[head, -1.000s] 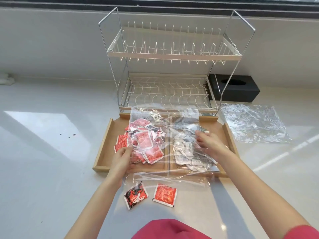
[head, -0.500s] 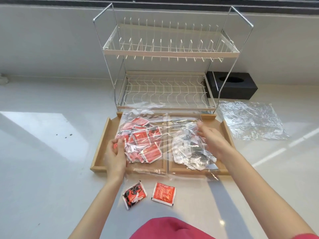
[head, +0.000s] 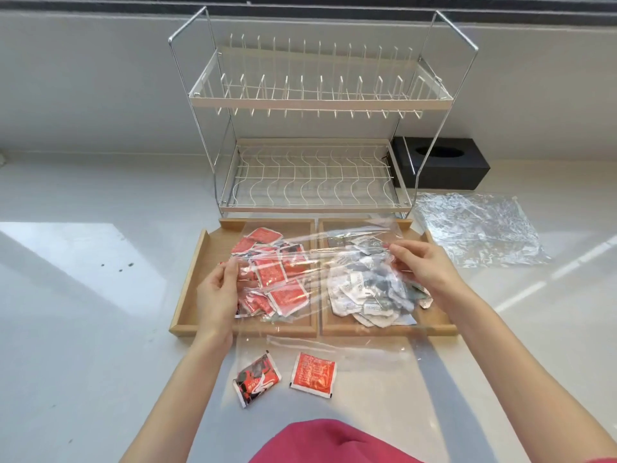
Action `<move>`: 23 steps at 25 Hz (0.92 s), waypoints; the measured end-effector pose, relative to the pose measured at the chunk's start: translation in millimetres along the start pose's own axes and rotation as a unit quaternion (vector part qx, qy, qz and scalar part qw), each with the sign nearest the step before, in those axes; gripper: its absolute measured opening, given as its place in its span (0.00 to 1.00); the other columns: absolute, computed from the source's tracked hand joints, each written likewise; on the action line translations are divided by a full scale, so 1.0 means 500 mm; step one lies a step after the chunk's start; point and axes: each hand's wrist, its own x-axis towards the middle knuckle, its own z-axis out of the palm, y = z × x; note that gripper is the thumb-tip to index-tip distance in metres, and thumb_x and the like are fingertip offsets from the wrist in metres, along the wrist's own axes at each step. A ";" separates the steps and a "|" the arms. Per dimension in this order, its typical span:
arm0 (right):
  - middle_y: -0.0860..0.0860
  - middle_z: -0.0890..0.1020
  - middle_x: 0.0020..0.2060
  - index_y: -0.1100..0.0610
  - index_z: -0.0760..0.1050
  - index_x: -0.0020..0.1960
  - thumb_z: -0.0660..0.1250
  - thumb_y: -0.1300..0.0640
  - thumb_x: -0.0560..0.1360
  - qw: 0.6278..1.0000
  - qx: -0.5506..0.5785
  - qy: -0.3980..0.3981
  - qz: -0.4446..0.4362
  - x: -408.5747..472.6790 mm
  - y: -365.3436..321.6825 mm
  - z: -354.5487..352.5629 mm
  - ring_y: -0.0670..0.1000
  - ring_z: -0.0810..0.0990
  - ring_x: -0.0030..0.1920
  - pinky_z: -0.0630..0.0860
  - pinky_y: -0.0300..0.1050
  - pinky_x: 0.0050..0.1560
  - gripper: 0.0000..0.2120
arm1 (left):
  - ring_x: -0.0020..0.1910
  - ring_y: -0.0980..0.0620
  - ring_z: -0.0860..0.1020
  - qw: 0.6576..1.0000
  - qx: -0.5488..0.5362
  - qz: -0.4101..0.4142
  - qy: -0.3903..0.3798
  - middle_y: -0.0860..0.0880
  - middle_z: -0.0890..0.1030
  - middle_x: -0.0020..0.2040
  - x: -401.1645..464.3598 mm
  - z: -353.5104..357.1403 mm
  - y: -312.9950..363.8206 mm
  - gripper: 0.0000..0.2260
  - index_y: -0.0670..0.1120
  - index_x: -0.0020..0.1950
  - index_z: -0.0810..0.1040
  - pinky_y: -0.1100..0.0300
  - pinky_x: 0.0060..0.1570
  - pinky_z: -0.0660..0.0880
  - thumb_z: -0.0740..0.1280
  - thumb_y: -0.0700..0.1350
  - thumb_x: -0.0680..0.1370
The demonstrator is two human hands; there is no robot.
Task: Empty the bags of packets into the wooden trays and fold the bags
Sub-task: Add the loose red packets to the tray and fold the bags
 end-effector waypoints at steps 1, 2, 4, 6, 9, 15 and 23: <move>0.48 0.80 0.36 0.59 0.77 0.55 0.64 0.59 0.75 1.000 -0.011 0.027 -0.003 0.000 -0.004 -0.001 0.41 0.79 0.32 0.74 0.28 0.31 0.11 | 0.36 0.56 0.79 1.000 0.007 0.009 0.000 0.51 0.80 0.39 -0.003 0.005 0.003 0.10 0.53 0.40 0.78 0.69 0.32 0.75 0.60 0.47 0.78; 0.47 0.80 0.38 0.58 0.75 0.58 0.64 0.58 0.75 0.999 -0.021 0.048 -0.005 0.000 -0.007 -0.003 0.42 0.79 0.36 0.75 0.29 0.34 0.12 | 0.38 0.54 0.78 1.000 0.021 0.024 0.000 0.51 0.79 0.40 -0.005 0.009 0.007 0.08 0.53 0.42 0.77 0.68 0.34 0.75 0.60 0.46 0.78; 0.49 0.80 0.46 0.55 0.70 0.63 0.62 0.54 0.76 0.998 -0.030 0.063 -0.009 -0.003 -0.008 -0.008 0.46 0.79 0.45 0.74 0.35 0.43 0.16 | 0.37 0.53 0.78 0.998 0.037 0.049 -0.011 0.52 0.79 0.40 -0.008 0.014 0.017 0.06 0.53 0.53 0.73 0.64 0.38 0.76 0.60 0.44 0.78; 0.49 0.79 0.49 0.49 0.64 0.68 0.62 0.50 0.76 0.999 -0.026 0.040 -0.026 -0.013 -0.005 -0.016 0.46 0.79 0.48 0.74 0.39 0.46 0.22 | 0.37 0.55 0.79 0.994 0.046 0.091 -0.033 0.50 0.79 0.42 -0.011 0.017 0.032 0.12 0.57 0.58 0.69 0.56 0.43 0.76 0.59 0.43 0.78; 0.48 0.76 0.44 0.41 0.65 0.66 0.68 0.56 0.72 0.995 -0.028 -0.016 -0.098 -0.030 -0.005 -0.034 0.45 0.78 0.46 0.73 0.39 0.46 0.26 | 0.42 0.61 0.79 0.978 0.085 0.164 -0.094 0.50 0.80 0.47 -0.023 0.023 0.059 0.19 0.62 0.52 0.73 0.58 0.46 0.75 0.57 0.37 0.78; 0.46 0.78 0.41 0.41 0.71 0.57 0.67 0.68 0.71 0.984 0.005 0.028 -0.177 -0.038 -0.017 -0.093 0.39 0.79 0.41 0.75 0.27 0.43 0.25 | 0.42 0.67 0.74 0.946 0.180 0.196 -0.182 0.57 0.76 0.43 -0.055 0.043 0.086 0.22 0.57 0.60 0.69 0.73 0.47 0.70 0.61 0.32 0.75; 0.50 0.76 0.47 0.45 0.78 0.47 0.67 0.56 0.73 0.973 -0.068 0.112 -0.192 -0.044 -0.014 -0.254 0.31 0.76 0.38 0.70 0.21 0.42 0.07 | 0.39 0.58 0.76 0.946 0.185 0.247 -0.099 0.52 0.79 0.42 -0.105 0.167 0.138 0.05 0.51 0.44 0.77 0.66 0.43 0.71 0.67 0.41 0.73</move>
